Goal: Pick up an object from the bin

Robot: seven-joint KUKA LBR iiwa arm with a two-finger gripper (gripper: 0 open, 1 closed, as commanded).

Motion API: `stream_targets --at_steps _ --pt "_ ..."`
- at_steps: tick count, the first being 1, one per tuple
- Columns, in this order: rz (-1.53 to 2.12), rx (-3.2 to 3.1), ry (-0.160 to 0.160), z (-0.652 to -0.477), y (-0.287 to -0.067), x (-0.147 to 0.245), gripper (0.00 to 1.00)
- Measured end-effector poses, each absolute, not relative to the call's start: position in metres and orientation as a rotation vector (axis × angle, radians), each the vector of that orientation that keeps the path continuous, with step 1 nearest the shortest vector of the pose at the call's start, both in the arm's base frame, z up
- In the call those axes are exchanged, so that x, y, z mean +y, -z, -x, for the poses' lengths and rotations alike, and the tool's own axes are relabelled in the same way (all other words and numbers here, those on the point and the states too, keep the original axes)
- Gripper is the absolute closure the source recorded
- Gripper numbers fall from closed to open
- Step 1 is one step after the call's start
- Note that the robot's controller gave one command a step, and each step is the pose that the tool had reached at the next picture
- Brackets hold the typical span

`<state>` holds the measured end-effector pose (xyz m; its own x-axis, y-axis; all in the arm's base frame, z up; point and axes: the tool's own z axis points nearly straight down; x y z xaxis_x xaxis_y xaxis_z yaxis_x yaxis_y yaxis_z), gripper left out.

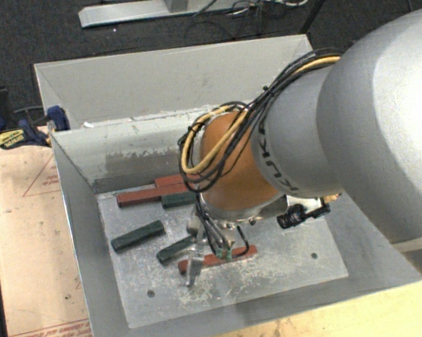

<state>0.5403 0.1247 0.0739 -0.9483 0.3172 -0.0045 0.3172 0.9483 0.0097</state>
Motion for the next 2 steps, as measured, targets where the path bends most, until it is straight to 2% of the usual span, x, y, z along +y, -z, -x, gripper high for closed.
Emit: stream_targets --at_steps 1,2 --pt "-0.201 3.121 -0.006 -0.5408 -0.0750 0.1252 0.00" --pt "-0.459 3.089 -0.014 -0.5348 -0.0759 0.1282 0.00"
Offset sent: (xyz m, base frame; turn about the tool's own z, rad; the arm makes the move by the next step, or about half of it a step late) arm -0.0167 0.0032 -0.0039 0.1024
